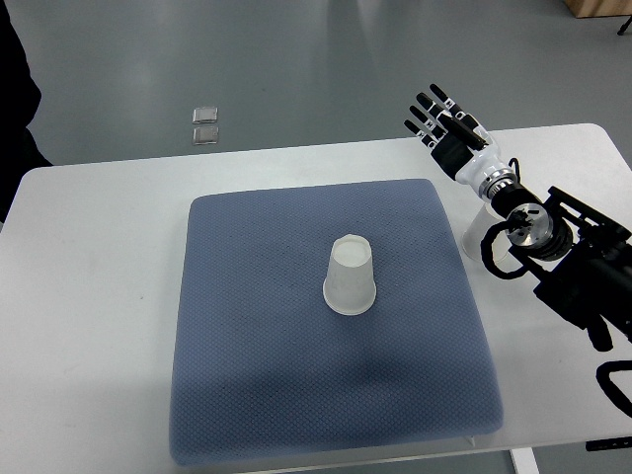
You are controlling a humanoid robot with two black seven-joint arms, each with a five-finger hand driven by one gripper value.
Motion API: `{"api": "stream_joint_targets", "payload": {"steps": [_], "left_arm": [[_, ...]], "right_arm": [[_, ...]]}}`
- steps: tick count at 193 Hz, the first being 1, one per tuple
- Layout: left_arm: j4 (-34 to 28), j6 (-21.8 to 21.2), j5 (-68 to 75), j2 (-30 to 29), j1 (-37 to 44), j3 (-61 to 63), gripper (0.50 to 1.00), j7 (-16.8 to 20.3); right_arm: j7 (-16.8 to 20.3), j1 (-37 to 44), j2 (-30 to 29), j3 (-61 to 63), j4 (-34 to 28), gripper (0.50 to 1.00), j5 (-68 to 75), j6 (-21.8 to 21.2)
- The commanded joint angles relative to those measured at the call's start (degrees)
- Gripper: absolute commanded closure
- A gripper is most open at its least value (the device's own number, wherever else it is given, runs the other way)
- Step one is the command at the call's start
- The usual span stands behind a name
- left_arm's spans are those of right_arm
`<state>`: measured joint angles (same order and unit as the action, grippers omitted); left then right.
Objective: Stack paper cups
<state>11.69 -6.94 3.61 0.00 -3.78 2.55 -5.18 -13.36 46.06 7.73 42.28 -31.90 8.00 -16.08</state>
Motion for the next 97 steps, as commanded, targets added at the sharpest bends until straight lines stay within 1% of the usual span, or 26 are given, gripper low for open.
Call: {"api": "stream_joint_targets", "payload": {"steps": [1,52,83,97], "left_arm": [[0.0,0.0,0.0,0.0,0.0,0.0,0.500,0.0],[0.1,0.1,0.0,0.0,0.0,0.1,0.500,0.0],[0.8,0.1,0.0,0.0,0.0,0.0,0.500,0.0],[1.8,0.0,0.0,0.0,0.0,0.0,0.500,0.0]], "right_arm": [[0.0,0.0,0.0,0.0,0.0,0.574,0.0,0.0],[0.3,0.3,0.4,-1.1,-0.6,0.574,-0.9,-0.4],[1.1,3.3,1.2,-1.5,-1.1,0.574,-5.4,-2.3],[2.4,5.7,3.8,-3.1,-2.6,0.574,-9.8,-3.6]]}}
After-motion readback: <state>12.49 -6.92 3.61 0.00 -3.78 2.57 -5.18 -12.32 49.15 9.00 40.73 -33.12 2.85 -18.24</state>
